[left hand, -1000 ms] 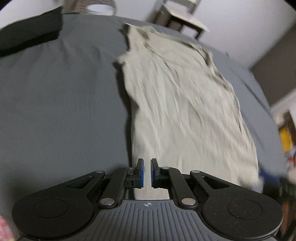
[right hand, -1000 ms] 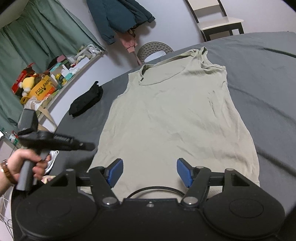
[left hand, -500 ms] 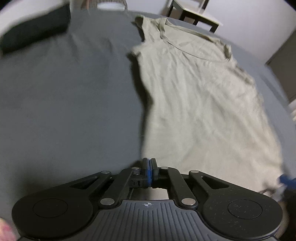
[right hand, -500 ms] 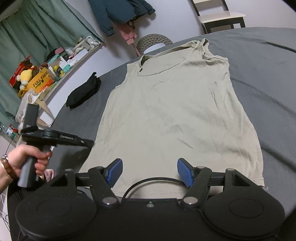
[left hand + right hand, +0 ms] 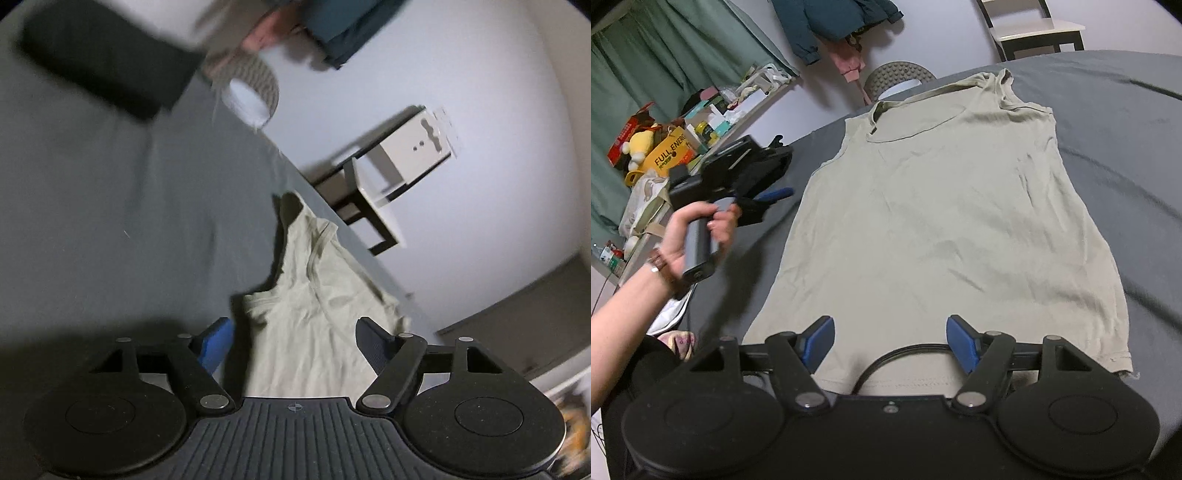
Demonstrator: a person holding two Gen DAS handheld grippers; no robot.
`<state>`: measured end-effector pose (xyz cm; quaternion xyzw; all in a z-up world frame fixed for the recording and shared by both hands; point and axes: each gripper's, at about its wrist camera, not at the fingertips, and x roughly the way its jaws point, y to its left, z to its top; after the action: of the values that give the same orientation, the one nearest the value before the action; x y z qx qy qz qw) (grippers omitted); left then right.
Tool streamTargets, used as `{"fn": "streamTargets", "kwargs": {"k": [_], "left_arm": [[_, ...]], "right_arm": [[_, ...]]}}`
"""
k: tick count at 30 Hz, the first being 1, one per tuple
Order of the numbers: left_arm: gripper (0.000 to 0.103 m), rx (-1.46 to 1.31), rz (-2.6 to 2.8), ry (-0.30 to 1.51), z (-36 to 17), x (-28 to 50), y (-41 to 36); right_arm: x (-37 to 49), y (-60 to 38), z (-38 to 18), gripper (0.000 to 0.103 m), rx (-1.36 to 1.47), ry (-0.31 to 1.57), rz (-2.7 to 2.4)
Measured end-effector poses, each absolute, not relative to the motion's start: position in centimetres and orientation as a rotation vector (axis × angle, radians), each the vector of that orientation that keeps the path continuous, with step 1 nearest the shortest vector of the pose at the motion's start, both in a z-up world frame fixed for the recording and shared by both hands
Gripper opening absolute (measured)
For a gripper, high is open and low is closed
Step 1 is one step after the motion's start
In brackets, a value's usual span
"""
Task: Fold clothes
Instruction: 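Pinch the tank top's side edge below the armhole with the left gripper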
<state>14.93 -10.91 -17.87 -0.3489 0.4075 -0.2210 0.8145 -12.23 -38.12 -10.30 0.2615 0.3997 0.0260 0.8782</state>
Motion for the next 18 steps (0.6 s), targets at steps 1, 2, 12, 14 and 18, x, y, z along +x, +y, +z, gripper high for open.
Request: {"fn": "streamTargets", "kwargs": {"k": [1, 2, 12, 14, 18], "left_arm": [[0.073, -0.735, -0.471, 0.876, -18.4, 15.4, -11.2], [0.069, -0.725, -0.470, 0.883, -18.9, 16.0, -11.6], [0.009, -0.612, -0.524, 0.921, -21.5, 18.8, -13.5], [0.005, -0.616, -0.546, 0.916, -21.4, 19.0, -13.5], [0.005, -0.370, -0.511, 0.870, -18.7, 19.1, -14.8]], "right_arm": [[-12.1, -38.2, -10.4, 0.066, 0.554, 0.830, 0.052], [-11.9, -38.2, -10.5, 0.066, 0.564, 0.827, 0.050], [-9.7, -38.4, -11.9, 0.066, 0.657, 0.808, 0.056], [-9.4, -38.1, -12.2, 0.066, 0.653, 0.820, 0.058], [-8.8, -37.6, -13.0, 0.066, 0.644, 0.856, 0.058]]}}
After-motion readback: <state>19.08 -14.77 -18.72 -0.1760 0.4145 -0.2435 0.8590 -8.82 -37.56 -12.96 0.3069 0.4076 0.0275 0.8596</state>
